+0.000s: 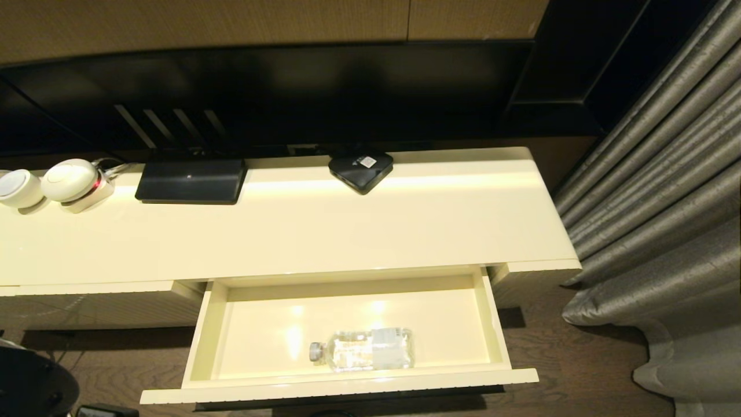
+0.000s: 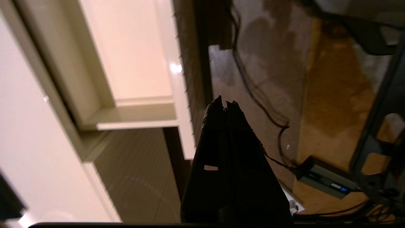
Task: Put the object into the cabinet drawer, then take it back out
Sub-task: Close the drawer
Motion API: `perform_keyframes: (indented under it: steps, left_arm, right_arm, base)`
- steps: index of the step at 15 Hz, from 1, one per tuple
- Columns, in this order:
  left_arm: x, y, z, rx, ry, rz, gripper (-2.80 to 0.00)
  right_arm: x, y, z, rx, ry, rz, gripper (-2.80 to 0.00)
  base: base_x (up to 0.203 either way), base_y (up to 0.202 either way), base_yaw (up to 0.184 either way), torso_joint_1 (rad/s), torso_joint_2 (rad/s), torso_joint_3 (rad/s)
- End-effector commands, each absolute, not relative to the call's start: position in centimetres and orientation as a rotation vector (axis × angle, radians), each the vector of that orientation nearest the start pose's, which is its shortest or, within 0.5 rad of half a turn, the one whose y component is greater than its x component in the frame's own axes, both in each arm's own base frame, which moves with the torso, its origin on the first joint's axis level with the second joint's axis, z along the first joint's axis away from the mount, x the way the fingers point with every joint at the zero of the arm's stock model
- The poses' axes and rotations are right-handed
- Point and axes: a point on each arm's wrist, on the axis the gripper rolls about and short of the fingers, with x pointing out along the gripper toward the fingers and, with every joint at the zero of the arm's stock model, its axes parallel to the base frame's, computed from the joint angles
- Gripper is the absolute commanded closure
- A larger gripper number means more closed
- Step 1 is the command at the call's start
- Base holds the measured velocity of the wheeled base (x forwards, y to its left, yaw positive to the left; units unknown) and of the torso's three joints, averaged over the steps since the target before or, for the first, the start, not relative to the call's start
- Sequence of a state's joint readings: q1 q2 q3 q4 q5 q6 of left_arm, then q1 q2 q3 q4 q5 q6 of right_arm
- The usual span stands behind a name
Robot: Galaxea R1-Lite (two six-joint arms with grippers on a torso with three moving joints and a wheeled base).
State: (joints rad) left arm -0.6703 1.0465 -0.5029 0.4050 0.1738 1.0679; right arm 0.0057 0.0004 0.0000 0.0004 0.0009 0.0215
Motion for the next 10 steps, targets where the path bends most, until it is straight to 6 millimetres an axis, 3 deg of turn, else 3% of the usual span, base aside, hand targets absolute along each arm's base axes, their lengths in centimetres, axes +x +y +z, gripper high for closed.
perform_keyframes:
  steps: [1, 10]
  left_arm:
    - [8.7, -6.8, 13.8, 1.359, 0.632, -1.019, 0.0]
    - [11.5, -11.2, 10.4, 1.238, 0.752, -1.157, 0.0]
  right_arm:
    - [-2.3, 0.0, 7.6, 0.021, 0.002, 0.008, 0.0]
    - [-2.3, 0.0, 7.6, 0.021, 0.002, 0.006, 0.0]
  base:
    - [0.0, 0.0, 0.0, 0.0, 0.0, 0.0]
    - [0.0, 0.0, 0.0, 0.0, 0.0, 0.0]
